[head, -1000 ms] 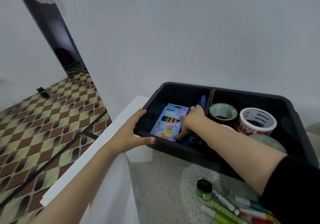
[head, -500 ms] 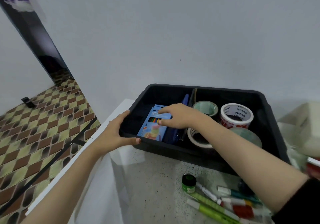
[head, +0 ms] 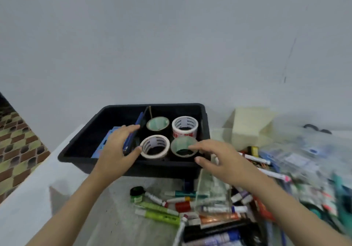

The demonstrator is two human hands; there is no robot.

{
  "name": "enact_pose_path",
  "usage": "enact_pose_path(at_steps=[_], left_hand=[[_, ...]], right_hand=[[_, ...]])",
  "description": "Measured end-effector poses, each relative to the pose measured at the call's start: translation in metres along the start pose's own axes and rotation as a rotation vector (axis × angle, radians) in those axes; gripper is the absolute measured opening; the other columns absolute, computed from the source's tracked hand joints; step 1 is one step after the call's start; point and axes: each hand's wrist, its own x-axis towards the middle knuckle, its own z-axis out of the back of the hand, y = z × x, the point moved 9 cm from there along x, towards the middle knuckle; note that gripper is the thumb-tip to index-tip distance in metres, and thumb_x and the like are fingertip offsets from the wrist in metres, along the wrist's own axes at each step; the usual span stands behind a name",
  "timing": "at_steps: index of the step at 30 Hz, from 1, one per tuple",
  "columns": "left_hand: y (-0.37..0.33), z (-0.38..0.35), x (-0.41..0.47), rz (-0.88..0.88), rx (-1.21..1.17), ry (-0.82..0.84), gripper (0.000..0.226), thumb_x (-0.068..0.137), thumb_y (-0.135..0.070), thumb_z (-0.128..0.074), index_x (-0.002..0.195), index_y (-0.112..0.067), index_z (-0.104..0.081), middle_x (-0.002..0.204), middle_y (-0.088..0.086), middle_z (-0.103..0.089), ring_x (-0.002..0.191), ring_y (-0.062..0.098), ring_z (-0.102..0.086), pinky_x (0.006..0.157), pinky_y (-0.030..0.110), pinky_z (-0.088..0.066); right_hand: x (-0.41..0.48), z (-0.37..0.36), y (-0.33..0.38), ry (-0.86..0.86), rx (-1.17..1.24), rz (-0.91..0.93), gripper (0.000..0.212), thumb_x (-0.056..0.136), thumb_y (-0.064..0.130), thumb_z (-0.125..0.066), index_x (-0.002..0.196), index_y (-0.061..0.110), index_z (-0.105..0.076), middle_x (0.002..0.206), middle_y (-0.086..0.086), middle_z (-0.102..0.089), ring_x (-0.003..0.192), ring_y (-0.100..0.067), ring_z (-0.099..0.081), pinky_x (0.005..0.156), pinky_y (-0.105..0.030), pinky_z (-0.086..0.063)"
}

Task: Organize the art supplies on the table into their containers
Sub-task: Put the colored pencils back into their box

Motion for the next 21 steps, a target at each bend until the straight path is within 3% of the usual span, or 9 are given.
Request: enact_pose_path(at_steps=[3, 6, 10, 13, 16, 18, 21], left_hand=[[-0.059, -0.042, -0.020, -0.076, -0.144, 0.050, 0.046, 0.084, -0.015, -0.067, 0.119, -0.040, -0.052, 0.119, -0.023, -0.055, 0.115, -0.002, -0.050, 0.093, 0.009, -0.037], [-0.110, -0.095, -0.051, -0.123, -0.236, 0.176, 0.039, 0.084, -0.024, -0.063, 0.116, -0.044, -0.054, 0.116, -0.028, -0.057, 0.114, -0.008, -0.049, 0.092, 0.006, -0.037], [-0.151, -0.159, -0.087, -0.156, -0.228, 0.349, 0.034, 0.086, -0.034, -0.056, 0.113, -0.053, -0.052, 0.119, -0.034, -0.049, 0.116, -0.009, -0.045, 0.092, 0.006, -0.035], [-0.165, -0.190, -0.104, -0.160, -0.145, 0.407, 0.034, 0.084, -0.049, -0.054, 0.115, -0.059, -0.042, 0.120, -0.042, -0.042, 0.119, -0.016, -0.034, 0.097, 0.010, -0.034], [-0.168, -0.215, -0.116, -0.210, 0.075, 0.461, 0.063, 0.071, -0.085, -0.031, 0.127, -0.059, -0.022, 0.132, -0.041, -0.022, 0.124, -0.019, -0.015, 0.104, 0.008, -0.013], [-0.165, -0.223, -0.120, -0.202, 0.167, 0.456, 0.080, 0.064, -0.089, -0.026, 0.135, -0.054, -0.017, 0.135, -0.036, -0.018, 0.124, -0.015, -0.010, 0.103, 0.009, -0.006], [-0.167, -0.222, -0.121, -0.185, 0.190, 0.427, 0.077, 0.068, -0.081, -0.040, 0.136, -0.052, -0.018, 0.135, -0.034, -0.018, 0.125, -0.012, -0.012, 0.108, 0.018, -0.006]], right_hand=[[-0.058, 0.032, -0.028, -0.088, 0.019, -0.093, 0.028, 0.093, 0.034, -0.054, 0.119, 0.042, -0.057, 0.107, 0.028, -0.059, 0.099, 0.007, -0.053, 0.084, -0.012, -0.041], [-0.114, 0.060, -0.053, -0.171, 0.027, -0.165, 0.030, 0.090, 0.032, -0.054, 0.111, 0.053, -0.054, 0.104, 0.034, -0.060, 0.094, 0.006, -0.057, 0.076, -0.009, -0.042], [-0.174, 0.090, -0.089, -0.297, -0.074, -0.237, 0.027, 0.087, 0.033, -0.052, 0.109, 0.045, -0.061, 0.096, 0.033, -0.063, 0.092, 0.010, -0.057, 0.078, -0.012, -0.044], [-0.200, 0.110, -0.109, -0.393, -0.203, -0.240, 0.035, 0.085, 0.038, -0.045, 0.110, 0.026, -0.067, 0.102, 0.018, -0.064, 0.093, 0.005, -0.051, 0.083, -0.008, -0.035], [-0.212, 0.125, -0.126, -0.435, -0.287, -0.264, 0.039, 0.085, 0.040, -0.043, 0.113, 0.023, -0.065, 0.107, 0.009, -0.062, 0.101, -0.008, -0.052, 0.088, -0.014, -0.034], [-0.215, 0.130, -0.140, -0.417, -0.353, -0.294, 0.045, 0.083, 0.045, -0.041, 0.116, 0.024, -0.064, 0.114, 0.003, -0.062, 0.107, -0.018, -0.054, 0.090, -0.025, -0.037], [-0.214, 0.127, -0.165, -0.290, -0.365, -0.417, 0.064, 0.079, 0.061, -0.035, 0.133, 0.031, -0.050, 0.138, -0.003, -0.050, 0.130, -0.023, -0.039, 0.102, -0.034, -0.031]])
